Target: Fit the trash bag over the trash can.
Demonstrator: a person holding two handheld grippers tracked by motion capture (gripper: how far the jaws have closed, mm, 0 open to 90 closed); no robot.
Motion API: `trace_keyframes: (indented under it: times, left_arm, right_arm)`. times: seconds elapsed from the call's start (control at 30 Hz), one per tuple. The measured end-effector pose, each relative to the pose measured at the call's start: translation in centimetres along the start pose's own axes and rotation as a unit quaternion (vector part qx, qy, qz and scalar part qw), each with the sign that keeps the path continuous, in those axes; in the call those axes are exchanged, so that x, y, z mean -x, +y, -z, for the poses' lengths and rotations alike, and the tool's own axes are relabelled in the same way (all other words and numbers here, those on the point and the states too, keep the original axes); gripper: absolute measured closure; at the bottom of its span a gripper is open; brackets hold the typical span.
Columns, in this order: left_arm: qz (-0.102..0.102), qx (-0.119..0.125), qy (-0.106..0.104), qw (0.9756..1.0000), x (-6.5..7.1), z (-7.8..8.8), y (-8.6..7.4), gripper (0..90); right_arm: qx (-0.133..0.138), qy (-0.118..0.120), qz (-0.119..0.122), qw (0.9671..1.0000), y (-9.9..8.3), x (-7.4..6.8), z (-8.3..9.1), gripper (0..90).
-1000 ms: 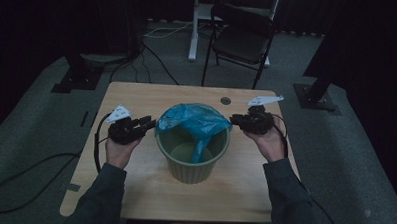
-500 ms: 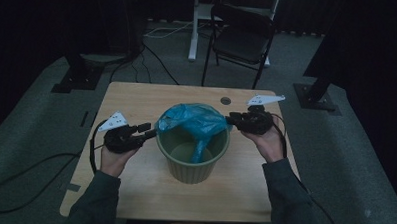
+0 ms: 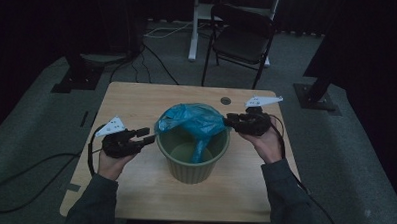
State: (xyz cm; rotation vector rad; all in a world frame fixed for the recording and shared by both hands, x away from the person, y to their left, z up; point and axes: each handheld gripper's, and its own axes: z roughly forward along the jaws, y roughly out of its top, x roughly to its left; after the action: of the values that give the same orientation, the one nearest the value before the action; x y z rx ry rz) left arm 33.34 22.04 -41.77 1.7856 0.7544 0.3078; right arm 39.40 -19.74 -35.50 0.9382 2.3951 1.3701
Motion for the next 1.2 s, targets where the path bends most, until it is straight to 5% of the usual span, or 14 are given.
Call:
trace_keyframes:
  times: [0.5,0.7,0.87,1.2]
  left_arm:
    - [-0.02,-0.025,0.013,0.9994,0.1,-1.3,-0.2,56.8]
    - [-0.038,-0.032,0.033,0.9982,1.0,-2.0,0.2,75.7]
    - [-0.047,-0.026,0.034,0.998,1.6,-1.5,0.3,88.5]
    - [-0.055,-0.028,0.055,0.9966,1.9,-1.1,0.1,86.6]
  right_arm:
    - [-0.009,0.004,-0.003,0.9999,-0.1,0.1,-0.7,71.6]
    - [-0.011,-0.001,0.002,0.9999,-0.1,0.0,-0.5,86.4]
    - [-0.008,-0.001,0.008,0.9999,-0.3,-0.3,0.0,90.0]
    - [-0.002,-0.002,0.007,1.0,-0.9,-0.6,0.6,90.0]
